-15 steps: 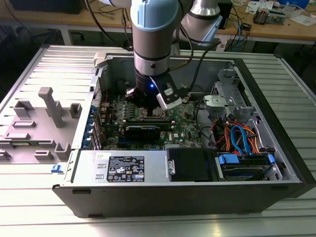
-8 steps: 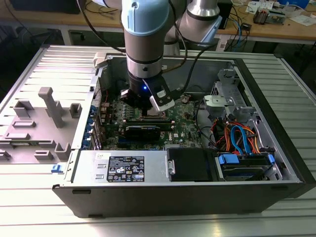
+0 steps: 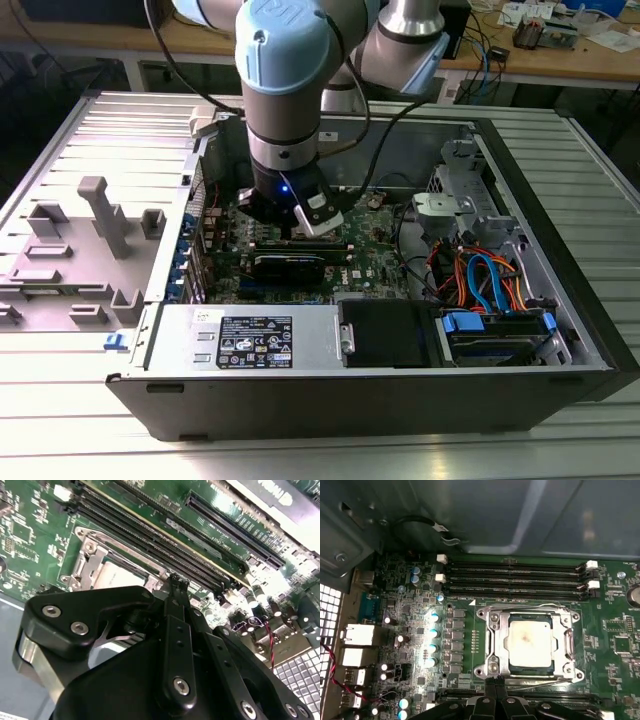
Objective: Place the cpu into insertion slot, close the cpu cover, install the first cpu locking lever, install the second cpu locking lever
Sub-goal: 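Install the second cpu locking lever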
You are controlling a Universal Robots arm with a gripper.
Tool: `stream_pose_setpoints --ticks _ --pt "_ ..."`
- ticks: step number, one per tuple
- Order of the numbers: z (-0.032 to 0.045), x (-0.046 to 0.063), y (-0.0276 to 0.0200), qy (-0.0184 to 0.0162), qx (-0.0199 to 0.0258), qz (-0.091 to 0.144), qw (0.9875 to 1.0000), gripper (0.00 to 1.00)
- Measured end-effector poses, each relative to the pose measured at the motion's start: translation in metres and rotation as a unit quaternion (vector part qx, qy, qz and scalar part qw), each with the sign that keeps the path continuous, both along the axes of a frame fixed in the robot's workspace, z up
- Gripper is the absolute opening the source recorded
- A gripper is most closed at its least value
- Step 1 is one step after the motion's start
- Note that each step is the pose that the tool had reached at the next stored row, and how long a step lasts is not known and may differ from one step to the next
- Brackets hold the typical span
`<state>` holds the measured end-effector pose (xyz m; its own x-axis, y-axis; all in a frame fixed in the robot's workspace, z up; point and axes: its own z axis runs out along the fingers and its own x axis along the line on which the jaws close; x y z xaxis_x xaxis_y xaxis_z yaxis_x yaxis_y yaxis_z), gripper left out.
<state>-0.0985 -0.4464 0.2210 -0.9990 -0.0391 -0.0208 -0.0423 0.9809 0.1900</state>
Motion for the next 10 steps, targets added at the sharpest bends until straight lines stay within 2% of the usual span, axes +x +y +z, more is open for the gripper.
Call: stream_pose_setpoints --ticks 1,5,7,9,10 --pt "-0.0018 -0.001 0.0 0.0 0.0028 0.001 1.0 0.11" --pt "-0.0085 -0.002 0.0 0.0 0.006 0.002 1.0 0.11" --pt "-0.0106 -0.003 0.0 0.0 0.0096 0.002 1.0 0.11" --pt "-0.012 -0.002 0.0 0.0 0.0152 0.002 0.9999 0.11" --pt "-0.0124 -0.002 0.0 0.0 0.0194 0.002 0.9998 0.11"
